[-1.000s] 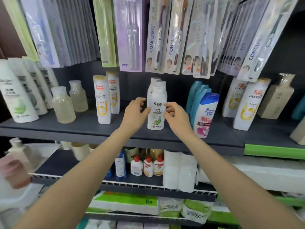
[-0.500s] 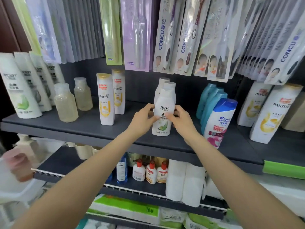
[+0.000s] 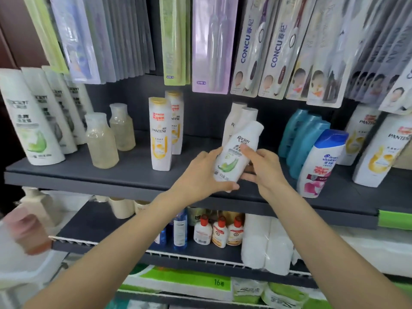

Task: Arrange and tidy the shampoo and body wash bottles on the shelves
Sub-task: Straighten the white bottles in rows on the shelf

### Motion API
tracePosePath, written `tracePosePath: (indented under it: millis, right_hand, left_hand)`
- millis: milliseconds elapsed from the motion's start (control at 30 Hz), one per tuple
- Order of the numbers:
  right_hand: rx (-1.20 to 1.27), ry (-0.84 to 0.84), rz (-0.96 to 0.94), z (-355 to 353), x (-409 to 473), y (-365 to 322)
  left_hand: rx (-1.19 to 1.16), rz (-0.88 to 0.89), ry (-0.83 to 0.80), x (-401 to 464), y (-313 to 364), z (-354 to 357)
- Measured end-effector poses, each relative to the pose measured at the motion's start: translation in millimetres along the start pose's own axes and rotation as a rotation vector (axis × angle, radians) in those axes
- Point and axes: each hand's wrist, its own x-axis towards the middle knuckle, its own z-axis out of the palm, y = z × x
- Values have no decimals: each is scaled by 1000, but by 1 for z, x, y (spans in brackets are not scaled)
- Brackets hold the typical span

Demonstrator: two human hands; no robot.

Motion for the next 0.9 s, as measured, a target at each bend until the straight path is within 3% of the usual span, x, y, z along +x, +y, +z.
tracePosePath:
  millis: [133,267,433,600,900]
  right_hand:
    - [119,32,20,29,-13,-2]
    - [282,-64,9,43,-26,-3]
    - [386,-149,-20,59,-41,-1]
    - [319,-95,-80,66,-47,-4]
    - [95,132,-127,68,-48,-19]
  left_hand:
    - [68,117,64,-8,-13,-25]
    - [-226,97,119,-21,-29,-52]
    - [-701,-84,-123,-36,-44,-70]
    - [-997,-275,-171,-37,-42,-90]
    - [-1188,-510,-418,-34,-42,-102]
